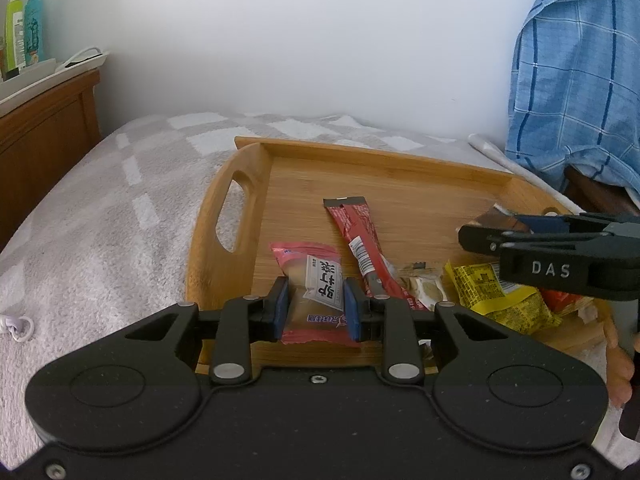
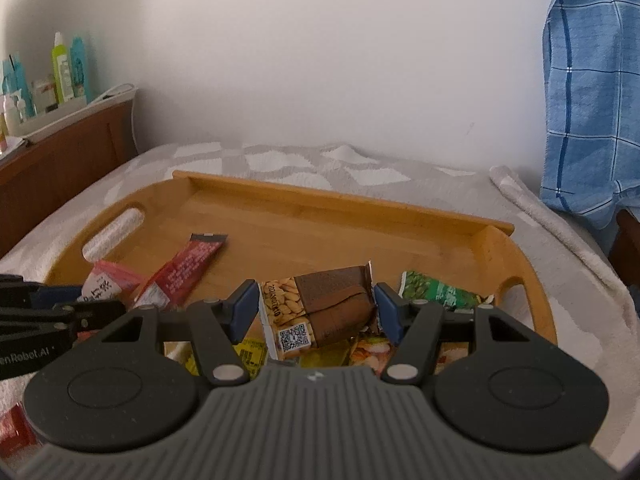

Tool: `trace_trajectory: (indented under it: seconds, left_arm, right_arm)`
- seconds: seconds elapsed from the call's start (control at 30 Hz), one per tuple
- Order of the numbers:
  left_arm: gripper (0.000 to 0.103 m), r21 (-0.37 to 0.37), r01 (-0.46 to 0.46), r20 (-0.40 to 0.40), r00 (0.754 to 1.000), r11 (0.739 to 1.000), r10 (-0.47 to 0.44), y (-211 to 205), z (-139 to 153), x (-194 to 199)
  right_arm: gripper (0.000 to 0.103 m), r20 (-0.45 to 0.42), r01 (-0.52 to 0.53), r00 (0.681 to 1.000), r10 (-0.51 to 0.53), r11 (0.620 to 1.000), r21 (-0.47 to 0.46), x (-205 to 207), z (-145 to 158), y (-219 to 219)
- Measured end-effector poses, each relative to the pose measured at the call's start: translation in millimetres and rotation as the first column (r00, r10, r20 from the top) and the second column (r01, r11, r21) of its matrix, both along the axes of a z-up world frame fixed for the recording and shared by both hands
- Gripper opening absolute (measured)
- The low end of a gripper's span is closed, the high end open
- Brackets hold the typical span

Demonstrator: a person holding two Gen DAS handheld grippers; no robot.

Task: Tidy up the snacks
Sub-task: 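Carry the pastry and peanut bar over the wooden tray with both grippers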

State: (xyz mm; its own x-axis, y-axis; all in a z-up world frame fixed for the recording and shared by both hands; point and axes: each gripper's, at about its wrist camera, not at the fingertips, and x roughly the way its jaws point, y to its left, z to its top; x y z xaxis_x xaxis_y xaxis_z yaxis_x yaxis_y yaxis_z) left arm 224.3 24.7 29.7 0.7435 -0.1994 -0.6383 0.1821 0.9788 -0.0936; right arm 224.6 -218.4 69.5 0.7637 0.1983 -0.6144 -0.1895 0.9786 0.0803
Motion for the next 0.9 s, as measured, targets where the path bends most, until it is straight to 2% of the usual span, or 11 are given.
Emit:
trace_trajectory:
  seconds: [0.13,0.9]
  left_arm:
    - [0.027,-0.003,0.001,0.001,1.0,1.0,-0.001,0.2,-0.4,0.1]
    - [0.028,0.0,-0.001,-0.005,1.0,1.0,0.001,-0.9,-0.1,1.0]
  right_arm:
    - [0.063,-0.013,-0.007,1.0,0.007,1.0,-0.002,0.2,-2.3,1.8]
    - [0.066,-0.017,-0.007,1.0,0.007,1.0,0.002,1.5,-3.8,1.8]
